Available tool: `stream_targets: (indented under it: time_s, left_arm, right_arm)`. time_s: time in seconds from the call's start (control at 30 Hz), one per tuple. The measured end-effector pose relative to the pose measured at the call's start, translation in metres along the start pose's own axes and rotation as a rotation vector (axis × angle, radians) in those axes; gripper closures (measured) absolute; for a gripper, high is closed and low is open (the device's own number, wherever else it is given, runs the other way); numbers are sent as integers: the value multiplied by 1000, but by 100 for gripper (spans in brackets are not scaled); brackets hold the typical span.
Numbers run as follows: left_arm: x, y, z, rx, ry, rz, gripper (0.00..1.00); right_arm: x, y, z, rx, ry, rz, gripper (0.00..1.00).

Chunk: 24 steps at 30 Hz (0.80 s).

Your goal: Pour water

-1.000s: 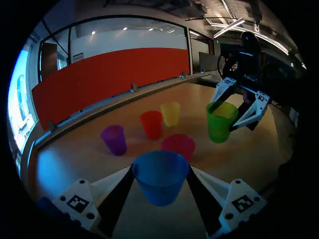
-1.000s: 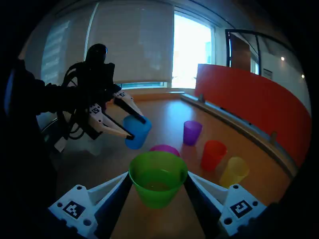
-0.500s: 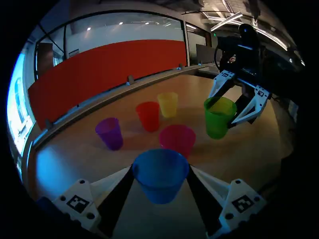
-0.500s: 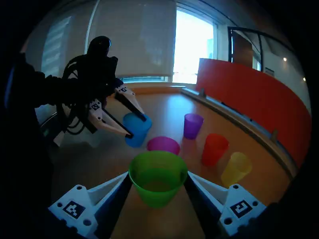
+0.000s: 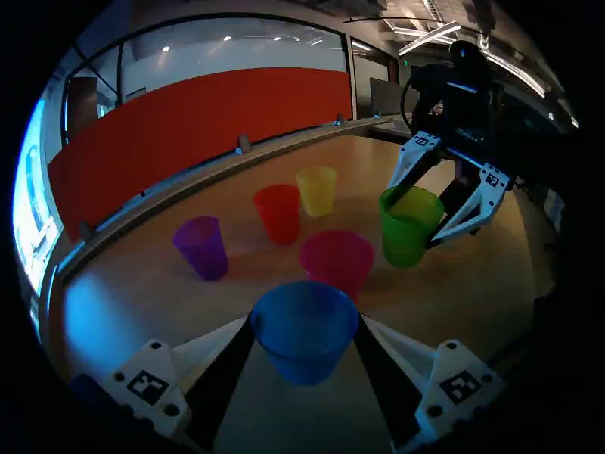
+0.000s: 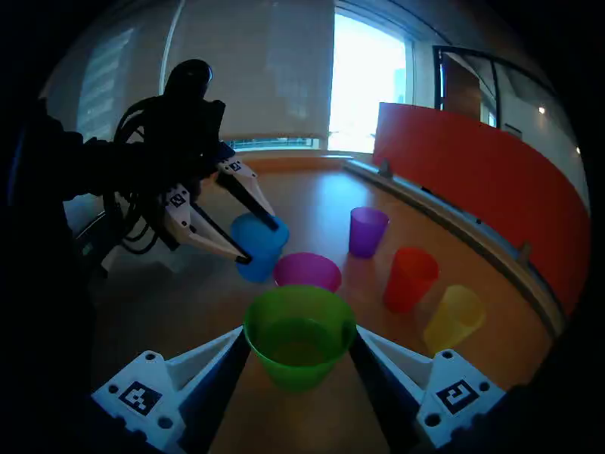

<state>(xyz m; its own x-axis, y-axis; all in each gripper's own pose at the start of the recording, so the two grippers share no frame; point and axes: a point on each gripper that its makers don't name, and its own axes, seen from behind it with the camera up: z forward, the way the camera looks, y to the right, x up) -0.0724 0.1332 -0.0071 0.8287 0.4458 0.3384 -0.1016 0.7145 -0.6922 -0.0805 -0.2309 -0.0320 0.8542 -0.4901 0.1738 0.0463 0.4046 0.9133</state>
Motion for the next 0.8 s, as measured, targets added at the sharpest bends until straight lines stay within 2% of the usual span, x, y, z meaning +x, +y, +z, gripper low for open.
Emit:
stream_targets:
  time_s: [0.8]
  left_arm:
    - [-7,-1,9,-17,-36,15,11]
  right_arm:
    - [-15,8,11,2,-50,4,9]
